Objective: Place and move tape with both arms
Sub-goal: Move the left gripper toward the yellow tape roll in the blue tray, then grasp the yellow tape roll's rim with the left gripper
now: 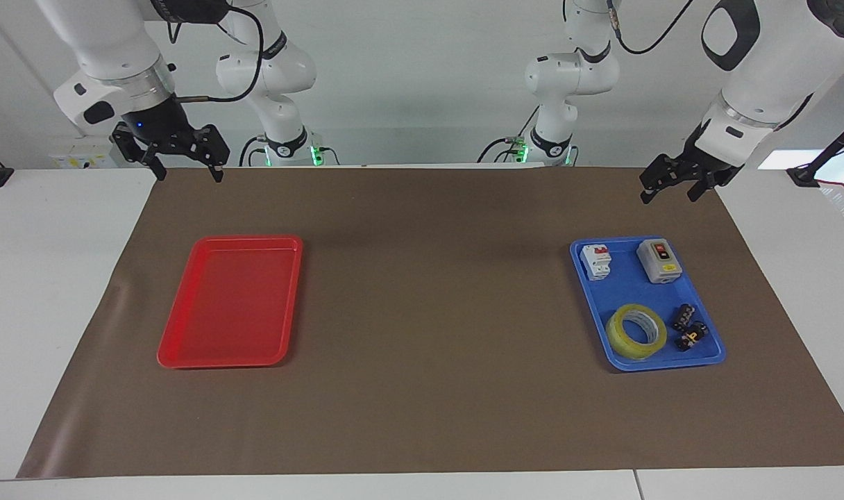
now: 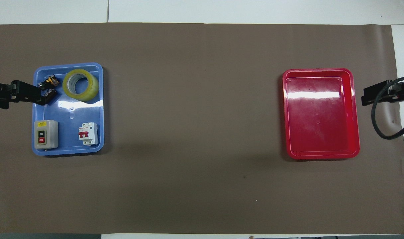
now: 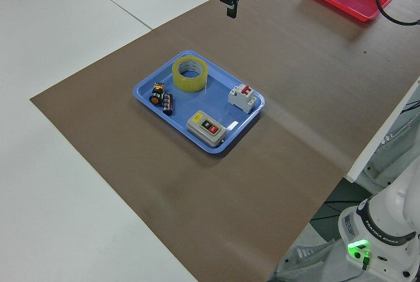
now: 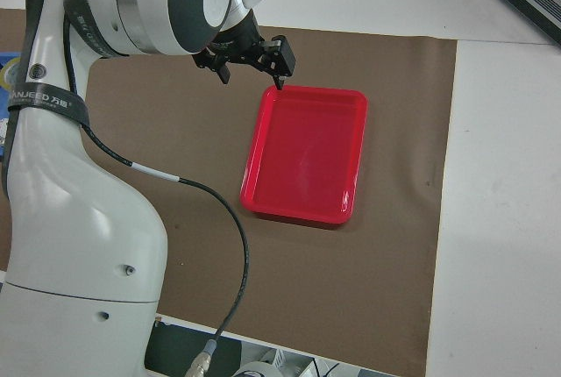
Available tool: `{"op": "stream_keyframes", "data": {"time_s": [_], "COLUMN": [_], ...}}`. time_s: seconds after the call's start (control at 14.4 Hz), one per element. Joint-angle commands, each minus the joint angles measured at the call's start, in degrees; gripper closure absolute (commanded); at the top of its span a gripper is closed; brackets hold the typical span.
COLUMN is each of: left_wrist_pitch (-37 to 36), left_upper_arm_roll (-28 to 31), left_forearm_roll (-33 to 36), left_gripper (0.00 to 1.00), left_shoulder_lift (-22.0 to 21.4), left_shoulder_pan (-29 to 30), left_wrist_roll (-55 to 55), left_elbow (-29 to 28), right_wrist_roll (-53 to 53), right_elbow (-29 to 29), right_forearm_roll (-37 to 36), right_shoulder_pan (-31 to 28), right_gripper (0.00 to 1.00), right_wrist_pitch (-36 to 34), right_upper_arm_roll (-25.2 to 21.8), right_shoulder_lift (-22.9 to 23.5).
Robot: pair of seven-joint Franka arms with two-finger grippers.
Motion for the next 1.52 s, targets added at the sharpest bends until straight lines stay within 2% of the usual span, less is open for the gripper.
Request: {"op": "stream_keyframes", "data": {"time_s": [0.0, 0.62, 0.97, 1.25, 1.45], "left_wrist_pitch": [-0.32, 4.59, 17.31, 26.98, 36.91], "left_upper_arm_roll": [0.44, 0.44, 0.62, 0.62, 0.62], "left_forearm_roll": [0.51, 0.51, 0.51, 0.60, 0.86], "left_gripper": [0.00, 0.00, 0.00, 0.00, 0.00], "left_shoulder_lift": [-1.34, -0.38, 4.97, 12.96, 15.08], "left_shoulder_pan": [-0.14, 0.30, 0.91, 1.79, 3.29], "left_wrist_roll": [0.18, 1.40, 1.75, 5.70, 8.42], "left_elbow": [-0.86, -1.30, -4.81, -5.77, -11.12], "right_wrist_roll": [-1.17, -1.17, -1.17, -1.17, -1.17], "right_elbow": [0.97, 0.97, 0.97, 0.97, 0.97], "right_forearm_roll": [0.41, 0.49, 0.49, 0.49, 0.49], "right_shoulder_pan": [-0.39, -0.48, -0.39, -0.39, -0.39], "right_gripper": [0.00, 0.00, 0.00, 0.00, 0.00], "right_wrist_pitch": [-0.68, -0.60, -0.60, -0.60, -0.60], "right_upper_arm_roll": [0.19, 0.19, 0.19, 0.19, 0.19], "right_shoulder_lift": [0.49, 0.49, 0.49, 0.49, 0.49]}}
